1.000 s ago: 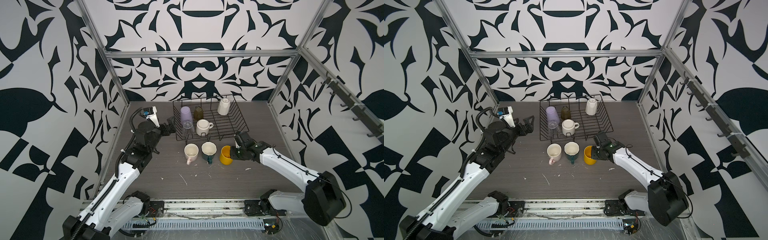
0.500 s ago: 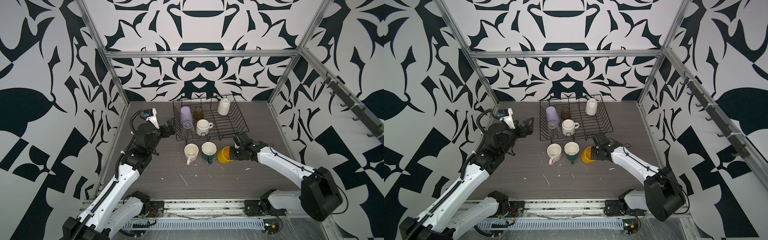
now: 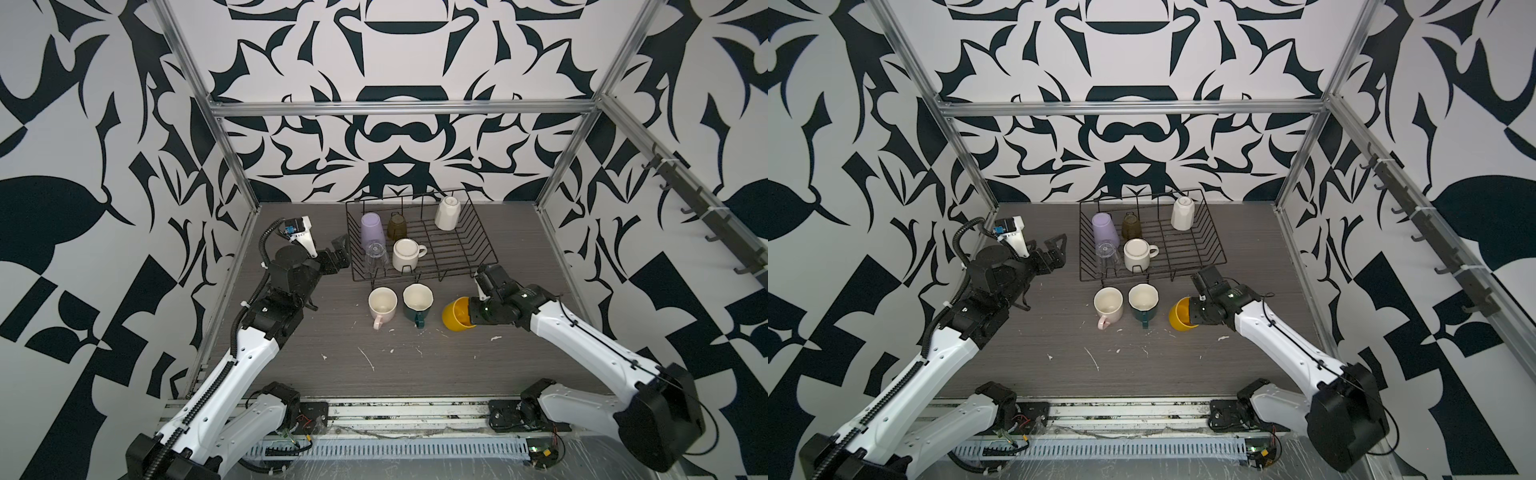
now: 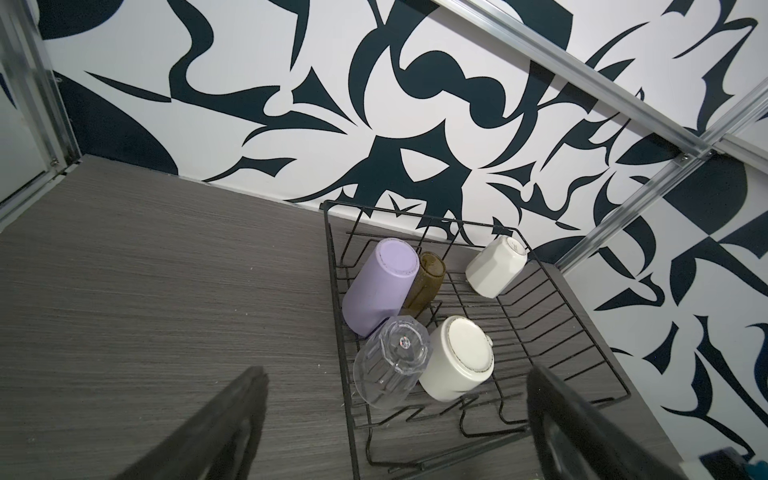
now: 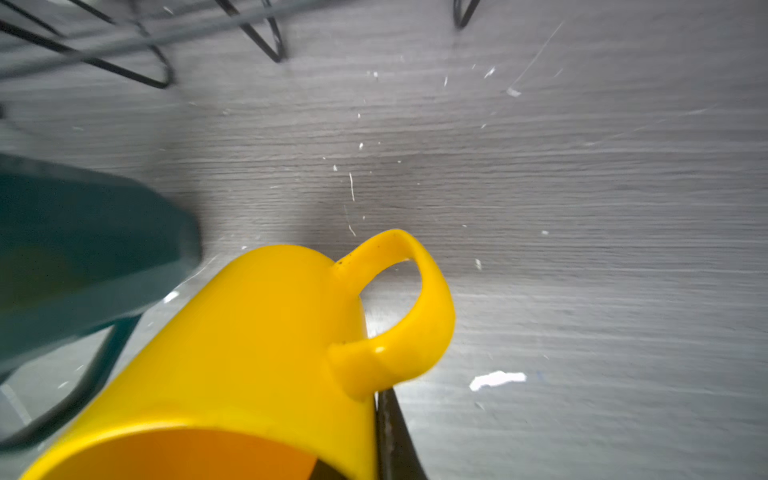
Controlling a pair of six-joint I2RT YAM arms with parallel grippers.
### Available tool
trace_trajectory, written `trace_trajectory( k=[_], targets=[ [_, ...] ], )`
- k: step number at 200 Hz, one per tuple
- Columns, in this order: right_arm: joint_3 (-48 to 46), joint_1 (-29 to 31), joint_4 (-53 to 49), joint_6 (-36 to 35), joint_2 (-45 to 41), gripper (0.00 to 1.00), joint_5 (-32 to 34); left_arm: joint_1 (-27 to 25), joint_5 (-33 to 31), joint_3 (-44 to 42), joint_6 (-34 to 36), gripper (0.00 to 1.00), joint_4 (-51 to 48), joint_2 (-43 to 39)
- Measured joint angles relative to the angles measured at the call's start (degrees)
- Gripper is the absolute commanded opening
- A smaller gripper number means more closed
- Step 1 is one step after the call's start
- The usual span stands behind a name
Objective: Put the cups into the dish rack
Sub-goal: 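Grip the yellow mug's rim with the right gripper and lift it, then carry the yellow mug toward the rack with the right gripper while the left approaches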
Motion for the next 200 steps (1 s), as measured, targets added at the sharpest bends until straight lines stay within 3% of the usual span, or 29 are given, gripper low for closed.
trace_trajectory(
  k=[30, 60, 98, 140, 171, 200],
  targets=[
    [3.8, 0.0, -1.6, -0.9, -6.1, 0.00, -0.3, 1.5, 1.9, 0.0, -2.1, 1.00, 0.0, 1.9],
    [6.3, 0.0, 0.6, -0.8, -10.5, 0.00, -2.9, 5.0, 8.2, 0.1, -5.3, 1.00, 0.1, 4.6],
    [7.3, 0.0, 6.1, -0.5, -10.6, 0.00, -7.8, 9.6, 22.4, 0.0, -10.3, 0.99, 3.9, 7.1],
    [7.3, -0.1, 14.4, -0.6, -9.5, 0.00, -14.2, 10.4, 39.1, 0.1, -14.8, 1.00, 11.9, 11.1],
    [7.3, -0.1, 22.5, -0.6, -7.8, 0.00, -20.5, 10.4, 53.3, 0.1, -22.6, 0.99, 22.7, 17.7],
    [7.2, -0.1, 28.2, -0.6, -6.7, 0.00, -25.3, 10.1, 62.4, -0.1, -31.9, 0.99, 36.7, 22.4]
  ],
)
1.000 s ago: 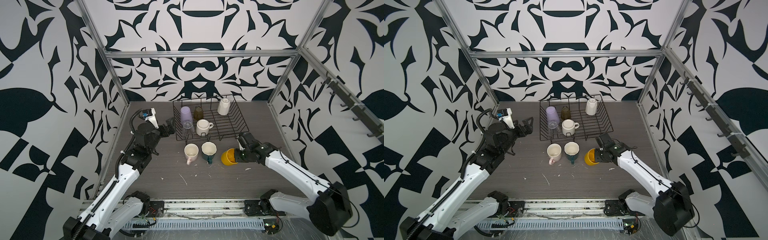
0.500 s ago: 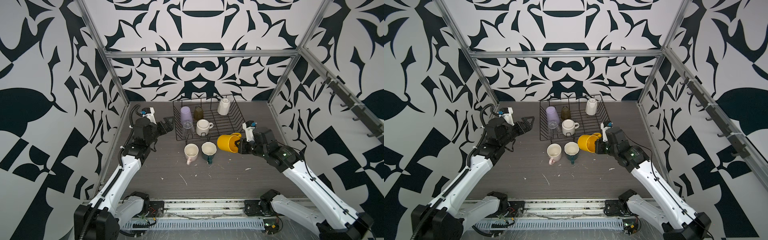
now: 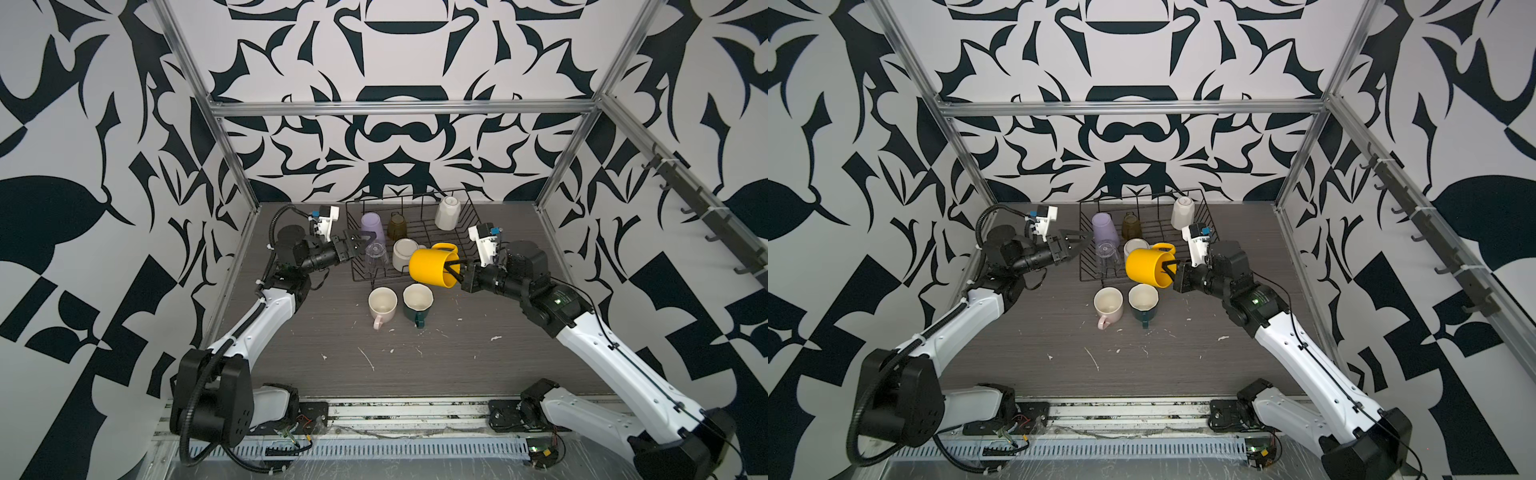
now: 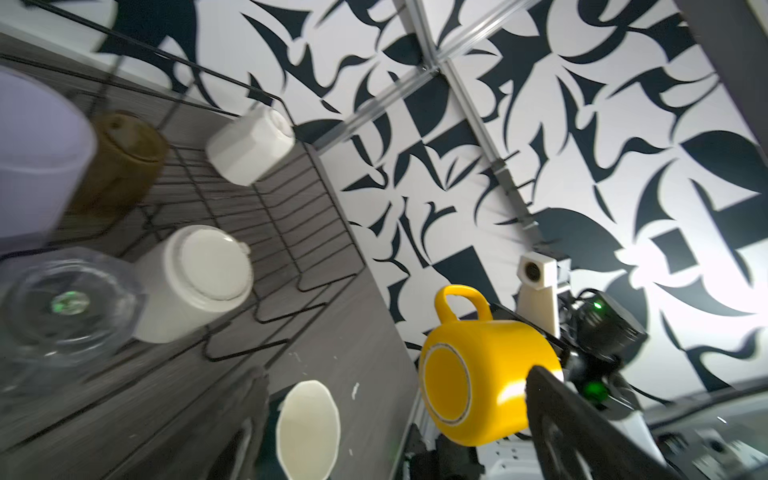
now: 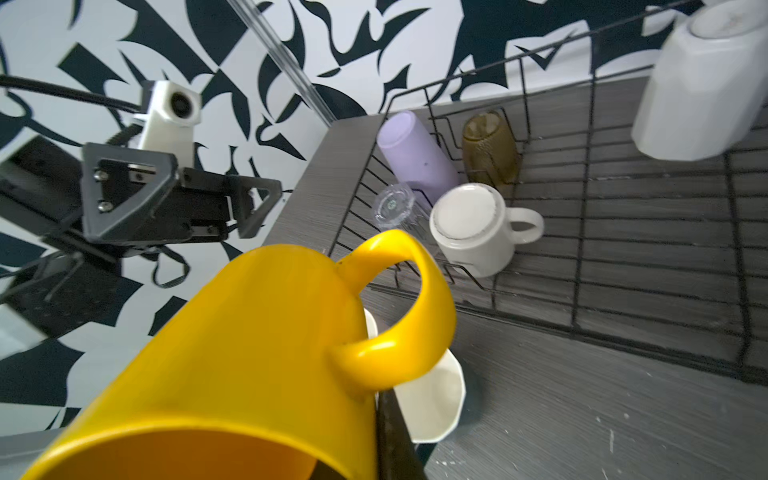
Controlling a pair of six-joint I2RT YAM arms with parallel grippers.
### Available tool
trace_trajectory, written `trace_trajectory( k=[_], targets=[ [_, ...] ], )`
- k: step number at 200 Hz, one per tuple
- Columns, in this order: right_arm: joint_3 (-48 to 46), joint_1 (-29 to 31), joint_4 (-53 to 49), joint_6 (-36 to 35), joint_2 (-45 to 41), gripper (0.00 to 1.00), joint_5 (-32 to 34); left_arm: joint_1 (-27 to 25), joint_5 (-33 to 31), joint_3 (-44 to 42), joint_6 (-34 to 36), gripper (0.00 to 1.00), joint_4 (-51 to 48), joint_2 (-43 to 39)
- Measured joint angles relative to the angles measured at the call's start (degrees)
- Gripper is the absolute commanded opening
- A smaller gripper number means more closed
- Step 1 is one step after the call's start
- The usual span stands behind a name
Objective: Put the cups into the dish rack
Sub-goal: 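Carry the yellow mug toward the rack with the right gripper while the left approaches, then close the left gripper on the yellow mug's base while the right holds it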
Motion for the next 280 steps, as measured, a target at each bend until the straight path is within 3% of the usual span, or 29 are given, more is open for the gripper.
trace_trajectory(
  k=[36, 87, 166, 280],
  targets=[
    [0.0, 0.0, 6.1, 0.6, 1.7, 0.00, -5.2, -1.4, 5.9, -0.1, -8.2, 0.99, 14.1, 1.9],
    [0.0, 0.5, 12.3, 0.8, 4.2, 0.00, -10.1, -5.0, 9.8, -0.1, -13.2, 0.99, 23.3, 4.4],
    [0.0, 4.0, 15.3, -3.0, 6.8, 0.00, -13.0, -8.5, 11.9, -0.1, -16.6, 0.99, 28.1, 6.0],
    [2.6, 7.2, 13.9, -12.8, 7.3, 0.00, -11.0, -11.2, 14.6, -0.1, -17.5, 0.99, 30.4, 6.0]
  ],
)
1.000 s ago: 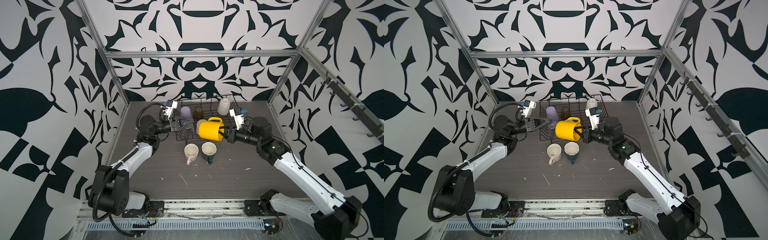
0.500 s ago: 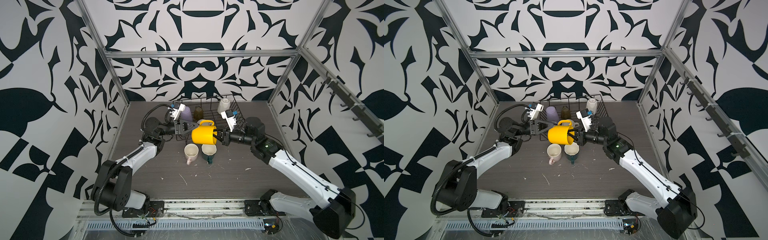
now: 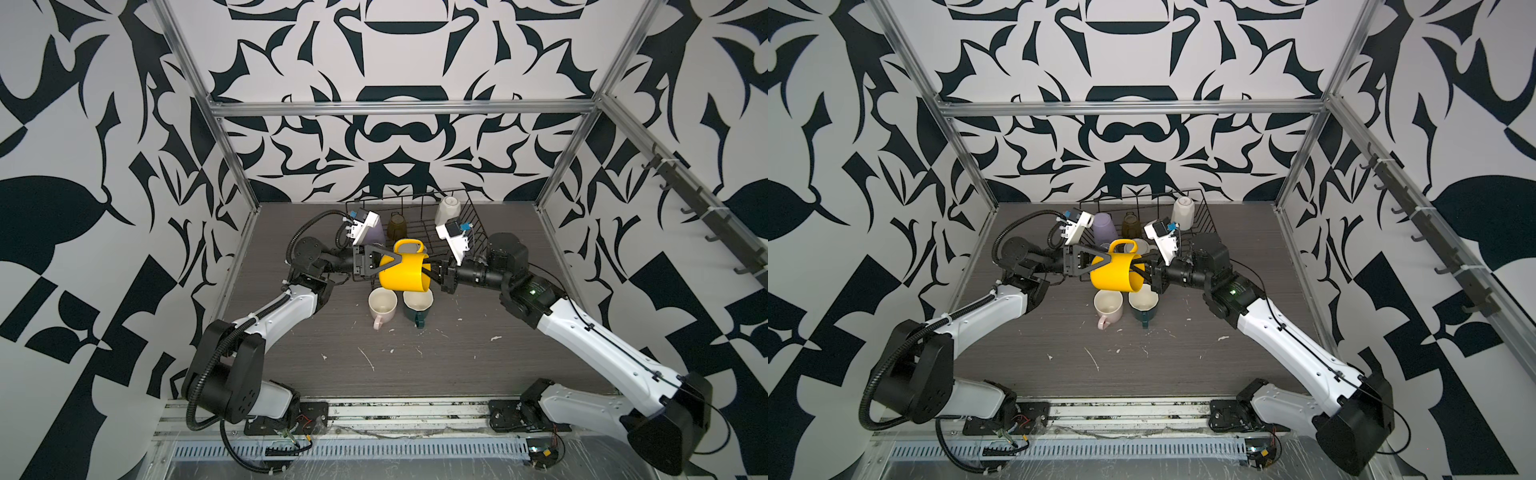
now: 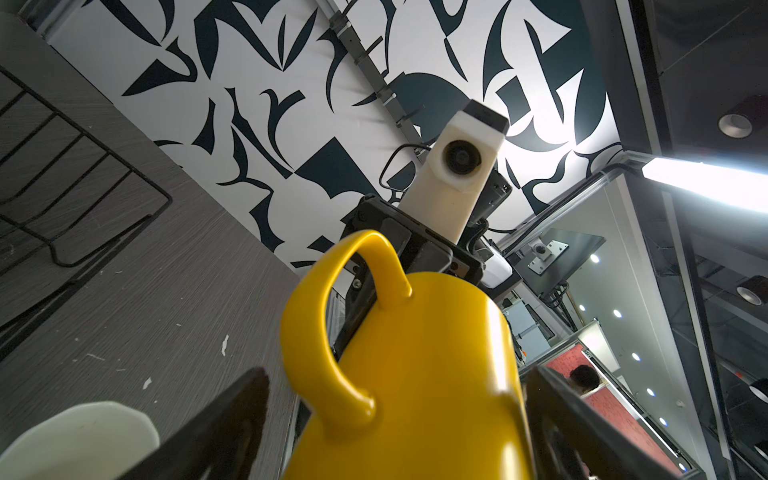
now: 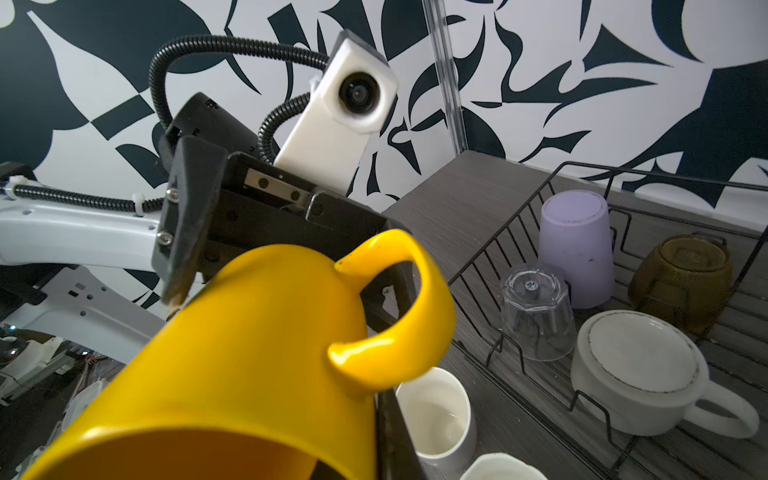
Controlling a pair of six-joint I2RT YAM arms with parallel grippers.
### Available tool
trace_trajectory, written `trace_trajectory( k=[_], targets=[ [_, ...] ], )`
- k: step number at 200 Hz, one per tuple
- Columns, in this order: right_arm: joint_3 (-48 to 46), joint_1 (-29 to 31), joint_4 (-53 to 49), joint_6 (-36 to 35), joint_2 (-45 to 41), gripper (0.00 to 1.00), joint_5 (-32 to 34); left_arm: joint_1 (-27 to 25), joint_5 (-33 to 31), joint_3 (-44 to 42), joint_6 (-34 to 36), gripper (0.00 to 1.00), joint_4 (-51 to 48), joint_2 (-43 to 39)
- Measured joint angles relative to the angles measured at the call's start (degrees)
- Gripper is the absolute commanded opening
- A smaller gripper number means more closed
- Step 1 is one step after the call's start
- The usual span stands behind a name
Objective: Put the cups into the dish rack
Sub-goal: 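Close the left gripper on the yellow mug's base while the right holds it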
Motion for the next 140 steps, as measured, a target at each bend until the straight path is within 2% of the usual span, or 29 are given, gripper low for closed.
trace_trajectory(
  k=[55, 140],
  targets=[
    [0.6, 1.1, -0.5, -7.1, 0.0, 0.00, 2.3, -0.9, 1.4, 0.0, -2.1, 0.99, 3.7, 0.0],
    [0.6, 1.7, 0.9, -11.5, 0.0, 0.00, 3.6, -1.9, 2.1, -0.9, -2.3, 0.99, 5.3, 0.0]
  ],
)
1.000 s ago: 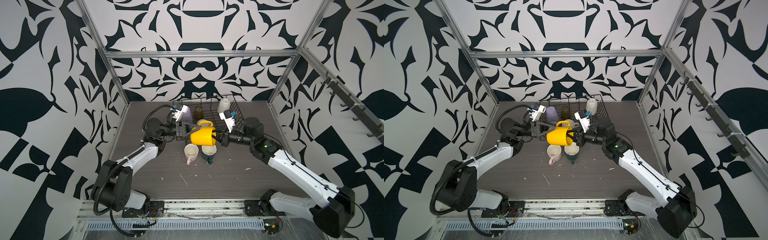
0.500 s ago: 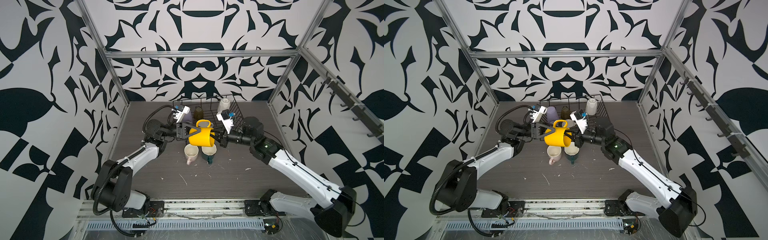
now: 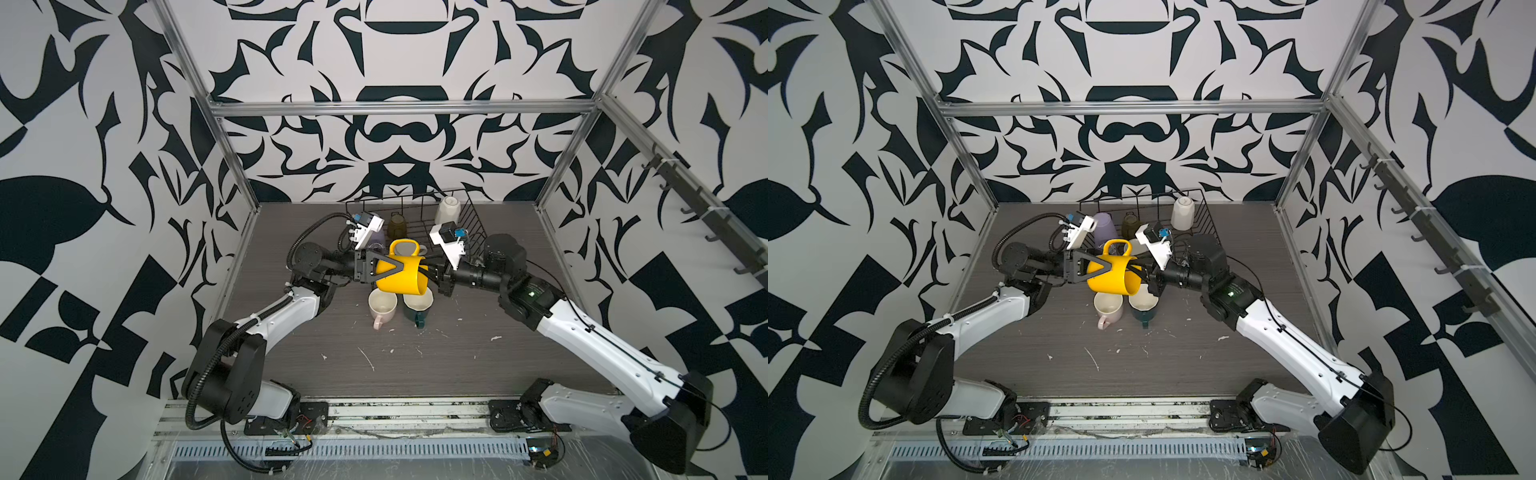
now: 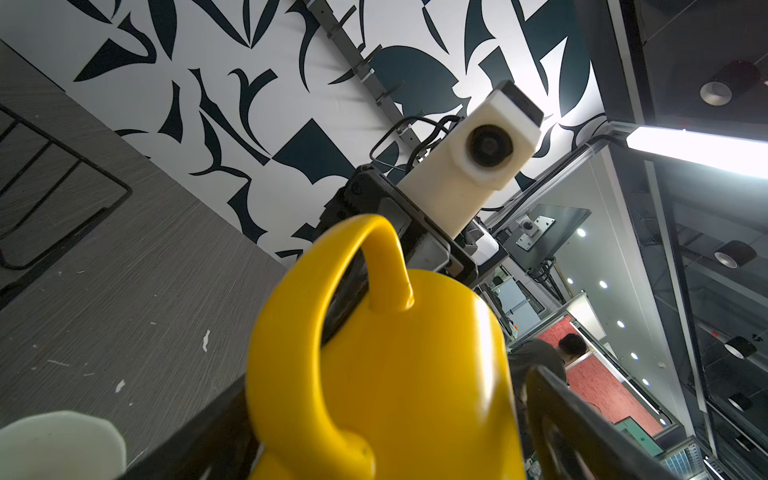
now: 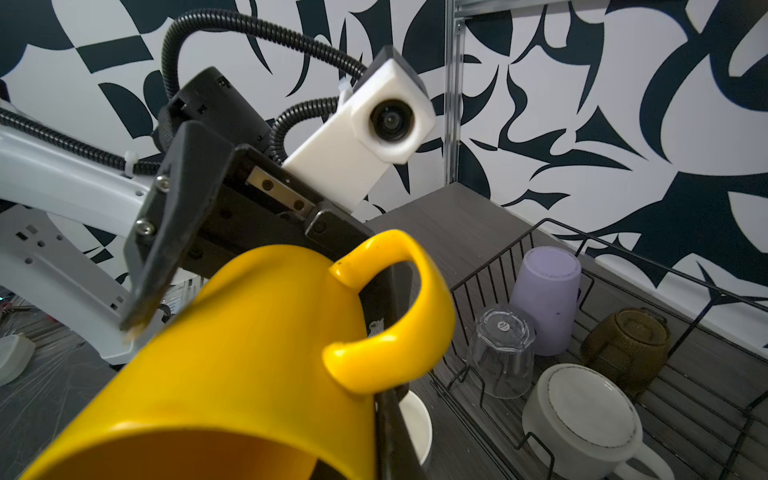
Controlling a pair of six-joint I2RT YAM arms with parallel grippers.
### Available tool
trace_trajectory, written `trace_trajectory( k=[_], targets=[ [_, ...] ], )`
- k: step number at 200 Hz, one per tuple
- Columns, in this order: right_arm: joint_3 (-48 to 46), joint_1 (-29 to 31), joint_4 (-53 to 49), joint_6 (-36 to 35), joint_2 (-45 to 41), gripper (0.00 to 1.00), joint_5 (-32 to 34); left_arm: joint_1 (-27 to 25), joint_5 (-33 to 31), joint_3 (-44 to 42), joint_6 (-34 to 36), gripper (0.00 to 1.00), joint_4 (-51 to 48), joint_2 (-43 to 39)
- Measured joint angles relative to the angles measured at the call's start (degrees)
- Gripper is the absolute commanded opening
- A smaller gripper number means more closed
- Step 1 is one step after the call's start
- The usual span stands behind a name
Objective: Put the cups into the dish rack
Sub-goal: 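Close the left gripper on the yellow mug's base while the right holds it, then hold the yellow mug with both grippers above the rack and reorient it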
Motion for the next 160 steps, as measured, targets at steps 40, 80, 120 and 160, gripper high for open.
trace_trajectory(
  k=[40, 80, 120, 160],
  targets=[
    [0.1, 0.2, 0.9, -0.2, 0.0, 0.00, 0.8, -0.4, 0.3, -0.1, 0.0, 0.99, 0.6, -0.2],
    [0.1, 0.3, 3.2, 0.0, 0.0, 0.00, 1.7, -1.3, 0.6, -0.5, 0.0, 0.99, 1.2, -1.1],
    [0.1, 0.4, 4.2, 0.4, 0.2, 0.00, 1.6, -1.5, 0.6, -0.5, -0.1, 0.99, 1.4, -1.3],
    [0.1, 0.4, 5.2, 1.1, 0.7, 0.00, 0.6, -1.5, 0.7, -0.5, -0.5, 0.88, 1.4, -1.3]
  ],
)
